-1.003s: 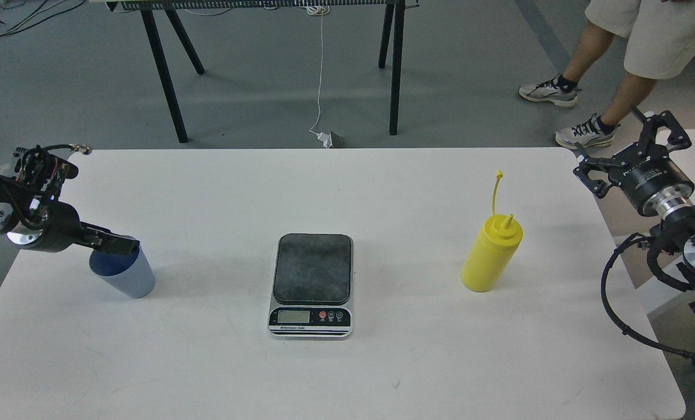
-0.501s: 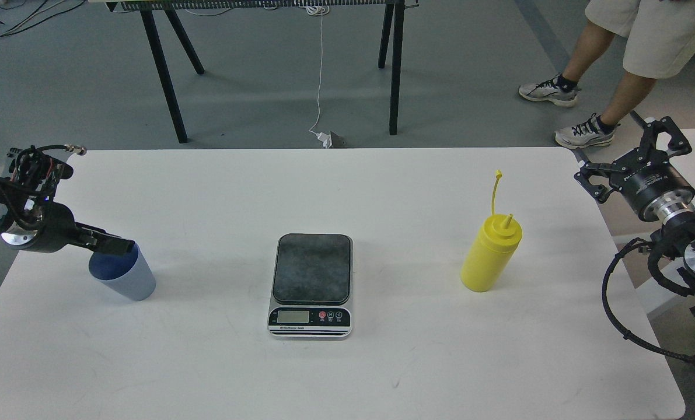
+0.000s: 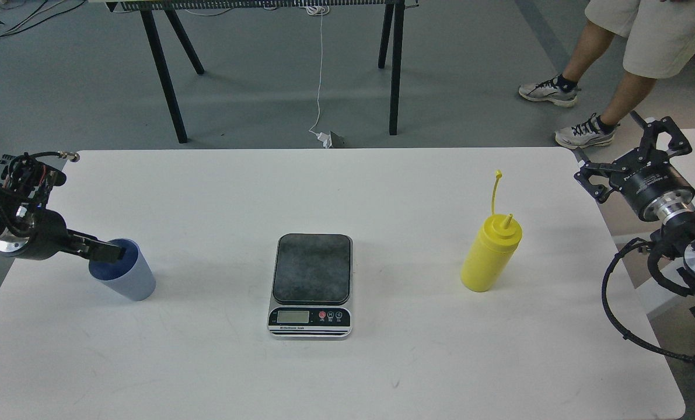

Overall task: Pour seasoning into cup on scale with both arms
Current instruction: 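Close the left gripper around the blue cup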

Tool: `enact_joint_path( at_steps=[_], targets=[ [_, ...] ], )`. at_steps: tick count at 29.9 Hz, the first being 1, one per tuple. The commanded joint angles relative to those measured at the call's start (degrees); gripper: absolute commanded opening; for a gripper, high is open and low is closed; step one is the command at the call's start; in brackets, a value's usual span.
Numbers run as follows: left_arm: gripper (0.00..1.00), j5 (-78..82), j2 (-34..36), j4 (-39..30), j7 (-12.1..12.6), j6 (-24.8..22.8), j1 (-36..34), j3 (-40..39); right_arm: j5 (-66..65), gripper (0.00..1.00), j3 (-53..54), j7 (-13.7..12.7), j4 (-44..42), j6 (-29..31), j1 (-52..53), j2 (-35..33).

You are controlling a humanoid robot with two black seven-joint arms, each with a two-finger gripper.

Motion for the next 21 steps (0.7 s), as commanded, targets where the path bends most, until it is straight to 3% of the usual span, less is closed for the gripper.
enact_joint_path(
  at_steps=[1,10,21],
  targets=[
    [0.97,0.0,0.1,0.0,0.0,0.0,0.6,0.0,0.0,0.99,0.1,0.0,0.0,0.0,0.0,0.0],
    [0.9,-0.7,0.0,0.8,0.0,0.0,0.9,-0.1,0.0,0.99,0.2,0.0,0.0,0.0,-0.4,-0.1],
    [0.68,-0.5,0.0,0.8,0.0,0.0,0.9,-0.1,0.0,0.99,0.3,-0.1,0.0,0.0,-1.1,0.0]
  ],
)
